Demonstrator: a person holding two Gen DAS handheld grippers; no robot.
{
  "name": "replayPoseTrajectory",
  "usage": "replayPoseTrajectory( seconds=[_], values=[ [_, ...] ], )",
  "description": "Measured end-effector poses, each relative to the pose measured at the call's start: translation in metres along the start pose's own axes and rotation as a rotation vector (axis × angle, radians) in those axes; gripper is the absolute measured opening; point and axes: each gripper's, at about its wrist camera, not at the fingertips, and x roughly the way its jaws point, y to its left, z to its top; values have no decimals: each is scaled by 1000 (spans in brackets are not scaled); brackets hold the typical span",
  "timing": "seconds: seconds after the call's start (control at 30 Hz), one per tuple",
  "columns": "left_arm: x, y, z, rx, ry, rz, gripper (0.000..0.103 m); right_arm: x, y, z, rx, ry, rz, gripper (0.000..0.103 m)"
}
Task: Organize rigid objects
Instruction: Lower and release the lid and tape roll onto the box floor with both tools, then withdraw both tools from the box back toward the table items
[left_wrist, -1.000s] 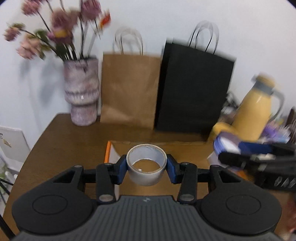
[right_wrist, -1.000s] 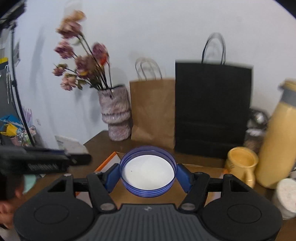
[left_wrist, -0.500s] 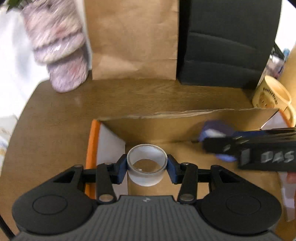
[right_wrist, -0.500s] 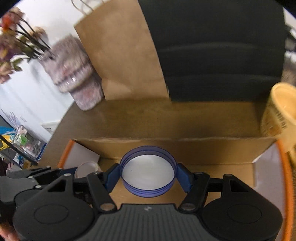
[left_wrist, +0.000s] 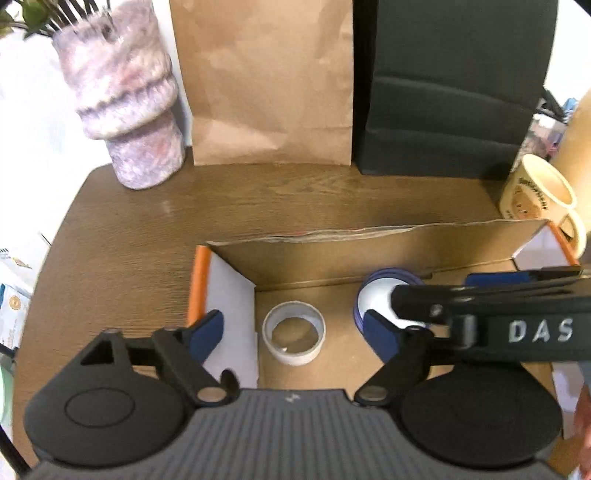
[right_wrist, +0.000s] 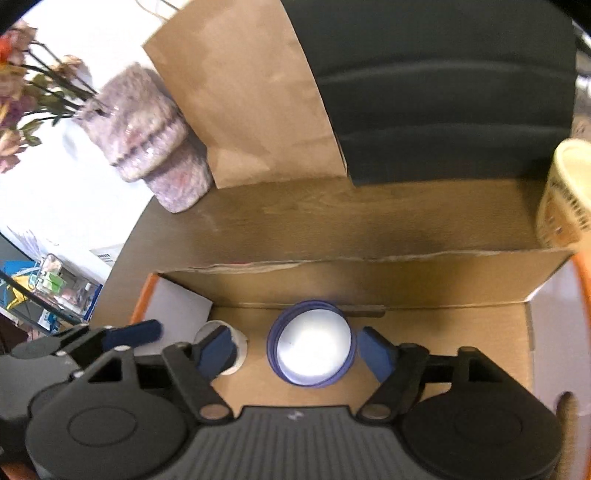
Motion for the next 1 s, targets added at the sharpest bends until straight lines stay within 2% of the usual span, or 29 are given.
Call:
replayPoseTrajectory(
  seconds=[0.1, 0.17, 0.3, 0.37, 0.57, 0.7, 1.0],
  values=[
    [-25, -1, -6, 38, -34, 46, 100, -29, 0, -6, -33, -12, -47, 81],
    [-40, 3, -9, 20, -36, 74, 100, -49, -4, -13, -57, -28, -87, 83],
    [-74, 12, -13, -54, -51, 78, 100, -91, -11, -29, -96, -59, -173, 92],
    [-92, 11, -16, -69, -71, 86, 100, -109, -14, -38, -106, -70, -196, 92],
    [-139, -1, -32, -78, -121, 62, 102, -161, -10, -64, -137, -115, -231, 93],
    [-164, -11, -47, -71, -155, 52, 102, -189, 3, -79, -173, -153, -247, 99],
    [-196, -21, -74, -69, -210, 46, 102, -216, 18, -106, -187, -208, -228, 99]
  ],
)
